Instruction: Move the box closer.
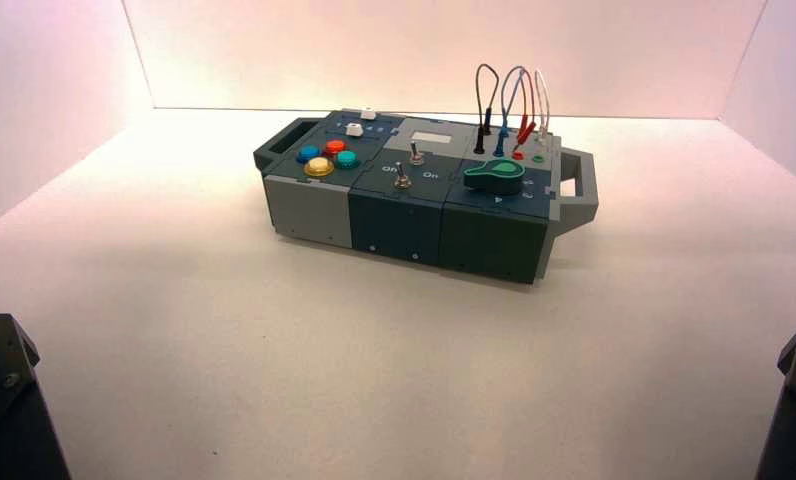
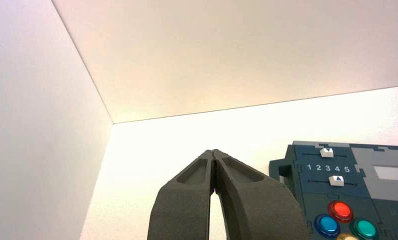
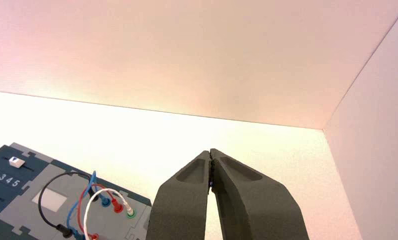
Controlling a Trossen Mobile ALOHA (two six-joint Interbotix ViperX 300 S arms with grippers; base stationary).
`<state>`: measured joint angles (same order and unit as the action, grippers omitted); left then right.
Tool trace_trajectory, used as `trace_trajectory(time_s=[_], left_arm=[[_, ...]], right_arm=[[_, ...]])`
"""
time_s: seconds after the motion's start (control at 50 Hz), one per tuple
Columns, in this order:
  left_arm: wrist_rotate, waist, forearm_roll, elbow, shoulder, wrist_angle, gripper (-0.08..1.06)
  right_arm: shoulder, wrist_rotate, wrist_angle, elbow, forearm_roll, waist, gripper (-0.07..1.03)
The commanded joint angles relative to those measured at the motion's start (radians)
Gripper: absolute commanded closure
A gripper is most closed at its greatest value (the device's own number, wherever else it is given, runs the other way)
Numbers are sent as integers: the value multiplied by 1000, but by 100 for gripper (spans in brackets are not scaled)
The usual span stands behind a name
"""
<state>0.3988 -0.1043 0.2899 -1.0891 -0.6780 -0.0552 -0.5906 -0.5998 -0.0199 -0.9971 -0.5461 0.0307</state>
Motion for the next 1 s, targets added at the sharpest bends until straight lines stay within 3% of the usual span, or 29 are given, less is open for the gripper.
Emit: trace_trajectory(time_s=[0.02, 0.4, 0.56, 0.68, 0.84, 0.94, 1.0], left_arm=[[0, 5, -3, 32, -14, -12, 101], [0, 3, -3, 31, -15, -6, 101], [-2, -2, -3, 58, -17, 55, 101], [-2, -3, -3, 149, 3, 202, 101], [0, -3, -3, 272, 98, 325, 101], [21, -9, -5, 408, 252, 437, 101], [34, -18, -5, 457, 308, 465, 101]], right_arm=[[-6, 0, -6, 25, 2, 0, 99], [-11, 0, -5, 21, 2, 0, 99], [-9, 0, 67, 37, 0, 0, 99], [18, 0, 209, 89, -2, 0, 98], [63, 2, 325, 141, -3, 0, 99], [140, 2, 411, 184, -2, -3, 98], [169, 3, 433, 198, -2, -6, 98]])
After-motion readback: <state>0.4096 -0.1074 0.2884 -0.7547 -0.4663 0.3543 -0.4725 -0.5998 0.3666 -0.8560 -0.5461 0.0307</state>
